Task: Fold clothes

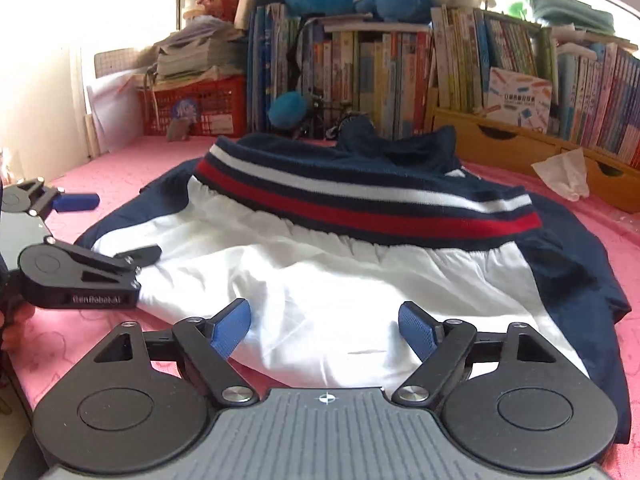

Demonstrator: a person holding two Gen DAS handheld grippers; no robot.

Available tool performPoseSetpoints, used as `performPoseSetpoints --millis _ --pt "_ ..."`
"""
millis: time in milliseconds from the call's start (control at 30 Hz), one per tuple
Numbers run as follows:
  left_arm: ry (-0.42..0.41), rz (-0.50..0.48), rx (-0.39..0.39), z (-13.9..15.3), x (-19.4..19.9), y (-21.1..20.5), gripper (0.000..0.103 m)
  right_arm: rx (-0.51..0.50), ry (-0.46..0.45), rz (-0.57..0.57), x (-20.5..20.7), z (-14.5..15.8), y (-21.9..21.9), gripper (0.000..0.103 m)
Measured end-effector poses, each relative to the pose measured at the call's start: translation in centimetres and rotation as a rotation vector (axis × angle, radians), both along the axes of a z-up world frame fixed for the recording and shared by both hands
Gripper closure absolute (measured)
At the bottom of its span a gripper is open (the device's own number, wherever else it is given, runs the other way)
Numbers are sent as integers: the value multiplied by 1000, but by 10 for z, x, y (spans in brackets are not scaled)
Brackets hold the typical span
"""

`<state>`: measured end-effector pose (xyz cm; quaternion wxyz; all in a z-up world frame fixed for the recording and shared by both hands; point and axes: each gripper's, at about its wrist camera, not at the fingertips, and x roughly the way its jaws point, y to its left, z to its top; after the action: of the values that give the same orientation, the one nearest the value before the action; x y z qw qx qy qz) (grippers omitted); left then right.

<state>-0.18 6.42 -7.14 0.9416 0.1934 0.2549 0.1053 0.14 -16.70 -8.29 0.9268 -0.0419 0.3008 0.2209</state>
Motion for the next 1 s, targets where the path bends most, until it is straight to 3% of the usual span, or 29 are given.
performPoseSetpoints --millis 67,133,200,367,467,600,667,733,800,900,1000 --pt "-13 27 40 -4 -1 13 5 -12 2 -19 -4 -4 -14 21" --pt "-26 52 77 -9 -2 24 5 -112 -49 -104 -8 -7 -29 28" --pt "-27 51 76 -10 -2 29 5 -212 -100 -189 -13 -11 -44 27" --pt "-12 29 132 -7 -2 30 5 -308 -87 -492 -6 -6 -127 27" --pt "12 21 110 4 -2 37 5 -368 -72 -565 -12 -6 -155 31" --pt "-78 -110 2 41 -13 50 3 -220 -94 -505 -24 10 -184 30" --pt "-94 -189 -113 60 -6 55 2 -78 -97 -437 -13 24 -197 23" --pt "-92 -278 -243 71 10 56 0 -5 -122 -365 4 36 -194 19" --pt "-82 -350 -319 70 30 52 0 42 -150 -296 23 46 -186 19" --pt "-36 -400 -309 54 64 38 0 46 -181 -205 52 48 -160 19" --pt "5 -419 -300 39 88 33 0 26 -157 -140 81 44 -138 19"
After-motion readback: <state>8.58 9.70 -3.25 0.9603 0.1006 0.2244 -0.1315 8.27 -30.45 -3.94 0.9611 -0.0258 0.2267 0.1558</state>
